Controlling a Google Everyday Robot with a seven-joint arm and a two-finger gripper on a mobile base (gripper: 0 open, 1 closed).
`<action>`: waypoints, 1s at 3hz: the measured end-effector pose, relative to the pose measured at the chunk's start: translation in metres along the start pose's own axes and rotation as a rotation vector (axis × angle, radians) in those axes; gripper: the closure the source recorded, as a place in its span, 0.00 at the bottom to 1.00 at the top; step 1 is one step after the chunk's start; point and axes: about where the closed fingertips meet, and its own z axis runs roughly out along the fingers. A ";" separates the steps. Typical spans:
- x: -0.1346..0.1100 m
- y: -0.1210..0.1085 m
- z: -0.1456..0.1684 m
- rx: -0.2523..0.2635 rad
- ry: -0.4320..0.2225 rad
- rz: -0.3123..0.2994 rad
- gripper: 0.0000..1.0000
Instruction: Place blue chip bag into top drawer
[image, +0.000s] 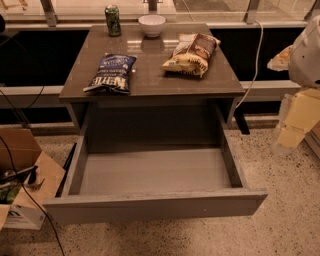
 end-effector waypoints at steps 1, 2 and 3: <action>-0.001 -0.001 0.000 0.004 -0.005 0.000 0.00; -0.034 -0.018 0.017 -0.005 -0.080 -0.021 0.00; -0.087 -0.045 0.048 -0.005 -0.191 -0.023 0.00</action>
Offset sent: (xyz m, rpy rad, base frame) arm 0.0702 0.0721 -0.0162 0.1707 -0.0265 0.0998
